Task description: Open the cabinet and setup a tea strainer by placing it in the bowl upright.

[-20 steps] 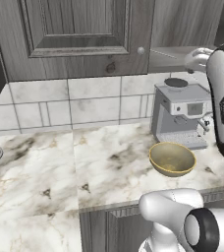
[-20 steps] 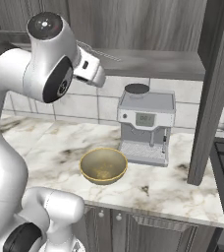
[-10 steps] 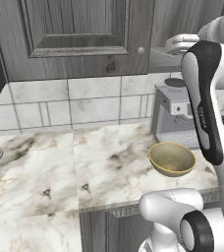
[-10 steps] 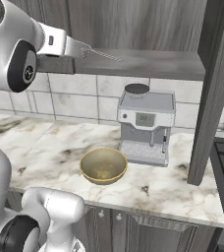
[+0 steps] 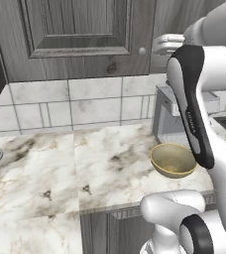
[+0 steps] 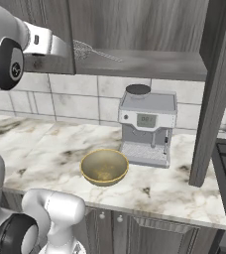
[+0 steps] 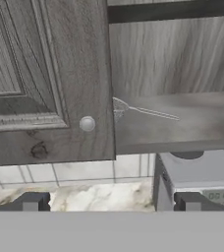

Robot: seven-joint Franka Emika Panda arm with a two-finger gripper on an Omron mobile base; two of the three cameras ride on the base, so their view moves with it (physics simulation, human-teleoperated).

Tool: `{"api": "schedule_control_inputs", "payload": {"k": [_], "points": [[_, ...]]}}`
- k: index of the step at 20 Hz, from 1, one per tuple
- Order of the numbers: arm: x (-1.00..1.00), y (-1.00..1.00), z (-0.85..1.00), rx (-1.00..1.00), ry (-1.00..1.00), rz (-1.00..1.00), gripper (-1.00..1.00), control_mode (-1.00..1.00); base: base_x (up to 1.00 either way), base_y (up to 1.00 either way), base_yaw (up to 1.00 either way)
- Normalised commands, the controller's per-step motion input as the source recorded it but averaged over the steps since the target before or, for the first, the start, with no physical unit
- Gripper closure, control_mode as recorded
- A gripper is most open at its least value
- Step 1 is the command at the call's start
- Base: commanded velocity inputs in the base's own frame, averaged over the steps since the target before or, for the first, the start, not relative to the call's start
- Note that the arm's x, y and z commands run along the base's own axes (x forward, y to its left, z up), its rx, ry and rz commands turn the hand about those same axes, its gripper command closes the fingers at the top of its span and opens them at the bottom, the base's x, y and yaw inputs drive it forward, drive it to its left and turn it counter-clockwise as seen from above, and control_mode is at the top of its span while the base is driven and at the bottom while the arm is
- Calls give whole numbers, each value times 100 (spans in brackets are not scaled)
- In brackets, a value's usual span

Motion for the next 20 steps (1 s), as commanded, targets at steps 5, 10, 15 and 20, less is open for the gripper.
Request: {"api": "schedule_control_inputs", "payload": {"k": [5,10,15,20], "points": [[28,27,-9,0,1,-7,-100,-100,0,0,0],[11,0,-1,0,2,-1,-100,-100,0,0,0],[47,6,0,0,0,0,-100,-100,0,0,0],[49,10,0,0,1,0,-100,-100,0,0,0]]}}
